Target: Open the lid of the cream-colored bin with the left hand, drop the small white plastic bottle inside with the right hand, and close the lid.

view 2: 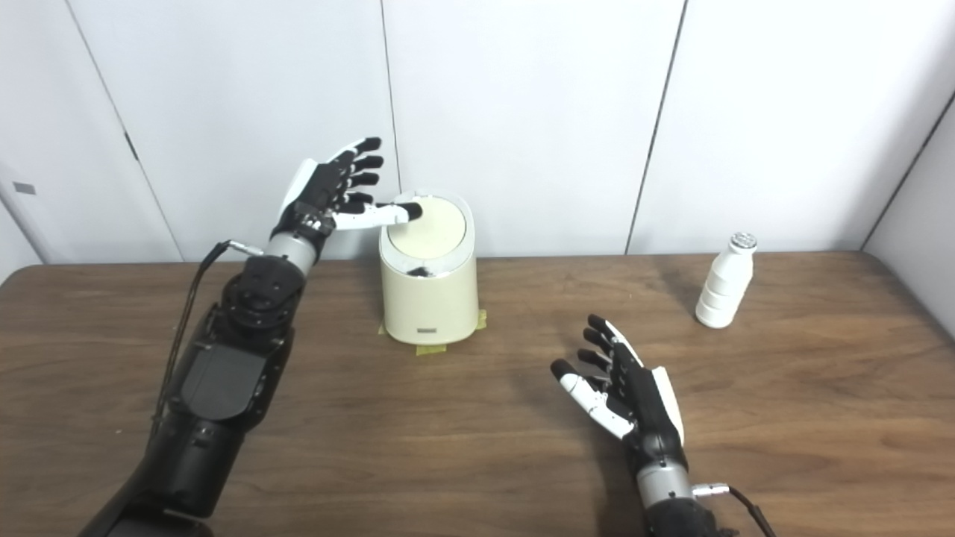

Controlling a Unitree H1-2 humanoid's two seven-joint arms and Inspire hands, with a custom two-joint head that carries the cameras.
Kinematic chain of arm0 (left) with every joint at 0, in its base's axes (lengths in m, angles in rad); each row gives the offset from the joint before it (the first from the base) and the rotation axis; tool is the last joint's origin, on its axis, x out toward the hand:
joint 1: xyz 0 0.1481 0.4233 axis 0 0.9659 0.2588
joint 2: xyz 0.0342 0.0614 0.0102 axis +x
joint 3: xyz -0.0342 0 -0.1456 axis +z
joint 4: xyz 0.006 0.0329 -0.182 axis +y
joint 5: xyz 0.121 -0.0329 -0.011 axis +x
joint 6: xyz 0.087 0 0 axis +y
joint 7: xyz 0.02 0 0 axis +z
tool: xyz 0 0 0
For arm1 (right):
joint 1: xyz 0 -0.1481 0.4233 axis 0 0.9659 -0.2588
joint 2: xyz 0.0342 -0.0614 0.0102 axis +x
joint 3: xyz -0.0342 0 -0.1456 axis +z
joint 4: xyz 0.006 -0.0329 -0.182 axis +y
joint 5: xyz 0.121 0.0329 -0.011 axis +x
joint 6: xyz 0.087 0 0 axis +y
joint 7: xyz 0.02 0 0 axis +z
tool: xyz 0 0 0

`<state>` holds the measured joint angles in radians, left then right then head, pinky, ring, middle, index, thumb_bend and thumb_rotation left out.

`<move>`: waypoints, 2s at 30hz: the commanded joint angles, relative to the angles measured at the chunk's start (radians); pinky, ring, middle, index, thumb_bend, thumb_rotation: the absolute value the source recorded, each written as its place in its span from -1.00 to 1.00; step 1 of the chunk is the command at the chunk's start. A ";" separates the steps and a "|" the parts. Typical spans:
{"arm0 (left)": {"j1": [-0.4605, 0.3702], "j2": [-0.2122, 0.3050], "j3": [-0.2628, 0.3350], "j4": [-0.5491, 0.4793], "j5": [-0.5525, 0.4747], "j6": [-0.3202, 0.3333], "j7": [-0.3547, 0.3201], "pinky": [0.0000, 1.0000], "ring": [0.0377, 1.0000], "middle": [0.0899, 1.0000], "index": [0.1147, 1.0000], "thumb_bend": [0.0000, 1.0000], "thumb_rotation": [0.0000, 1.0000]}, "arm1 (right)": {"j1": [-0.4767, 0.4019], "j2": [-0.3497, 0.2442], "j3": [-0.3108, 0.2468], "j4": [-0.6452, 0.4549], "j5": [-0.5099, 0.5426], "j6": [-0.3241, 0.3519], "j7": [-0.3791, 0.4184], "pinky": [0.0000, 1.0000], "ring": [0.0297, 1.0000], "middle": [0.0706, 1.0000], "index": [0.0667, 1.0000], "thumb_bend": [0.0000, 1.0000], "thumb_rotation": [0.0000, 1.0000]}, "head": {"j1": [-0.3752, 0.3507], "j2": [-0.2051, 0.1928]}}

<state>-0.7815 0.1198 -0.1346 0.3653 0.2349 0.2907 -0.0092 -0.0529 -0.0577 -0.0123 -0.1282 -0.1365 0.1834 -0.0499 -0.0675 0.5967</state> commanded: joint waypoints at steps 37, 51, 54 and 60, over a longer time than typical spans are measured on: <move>-0.170 0.016 -0.150 0.137 0.180 0.084 -0.018 0.21 0.47 0.69 0.73 0.73 -1.00 | -0.038 0.023 -0.004 -0.043 0.036 -0.050 -0.017 0.30 0.61 0.72 0.75 0.12 -0.17 | -0.004 0.004; -0.190 0.037 -0.232 0.143 0.287 0.083 -0.039 0.28 0.54 0.72 0.74 0.77 -1.00 | -0.041 0.024 -0.006 -0.041 0.040 -0.048 -0.018 0.32 0.62 0.72 0.75 0.15 -0.15 | -0.007 0.007; -0.186 0.039 -0.240 0.138 0.304 0.079 -0.038 0.26 0.52 0.69 0.73 0.78 -1.00 | -0.043 0.026 -0.008 -0.041 0.044 -0.046 -0.018 0.32 0.62 0.73 0.75 0.16 -0.15 | -0.007 0.008; -0.181 0.057 -0.273 0.144 0.355 0.050 -0.028 0.25 0.48 0.68 0.72 0.80 -1.00 | -0.046 0.023 -0.008 -0.039 0.048 -0.054 -0.013 0.32 0.62 0.73 0.76 0.16 -0.14 | -0.008 0.009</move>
<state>-0.9190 0.1674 -0.3964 0.5179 0.5565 0.3626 -0.0422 -0.0602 -0.0357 -0.0177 -0.1341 -0.0974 0.1756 -0.0659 -0.0751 0.6059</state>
